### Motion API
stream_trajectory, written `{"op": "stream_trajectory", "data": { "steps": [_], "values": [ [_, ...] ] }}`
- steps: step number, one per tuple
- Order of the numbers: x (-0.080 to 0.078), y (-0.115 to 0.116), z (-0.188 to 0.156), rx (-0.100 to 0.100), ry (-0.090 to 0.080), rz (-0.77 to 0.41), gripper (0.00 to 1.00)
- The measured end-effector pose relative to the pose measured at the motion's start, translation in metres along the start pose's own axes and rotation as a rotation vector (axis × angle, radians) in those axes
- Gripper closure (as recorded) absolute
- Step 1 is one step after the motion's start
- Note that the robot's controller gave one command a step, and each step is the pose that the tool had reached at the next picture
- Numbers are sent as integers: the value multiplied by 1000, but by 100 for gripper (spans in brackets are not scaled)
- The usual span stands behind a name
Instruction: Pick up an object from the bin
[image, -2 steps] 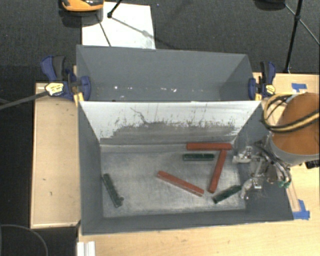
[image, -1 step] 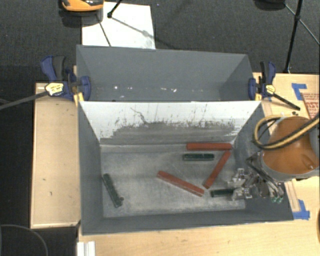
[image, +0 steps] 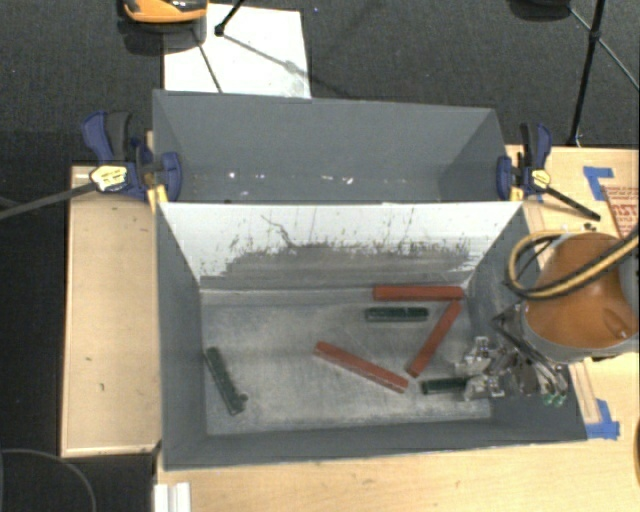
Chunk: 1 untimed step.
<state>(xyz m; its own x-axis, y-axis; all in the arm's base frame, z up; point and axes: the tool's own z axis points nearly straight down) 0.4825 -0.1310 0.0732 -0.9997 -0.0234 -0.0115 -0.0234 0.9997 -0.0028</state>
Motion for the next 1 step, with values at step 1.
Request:
{"op": "stream_trajectory", "data": {
  "steps": [1],
  "values": [
    [-14,-14,-138,-2,8,-49,100]
  ]
}}
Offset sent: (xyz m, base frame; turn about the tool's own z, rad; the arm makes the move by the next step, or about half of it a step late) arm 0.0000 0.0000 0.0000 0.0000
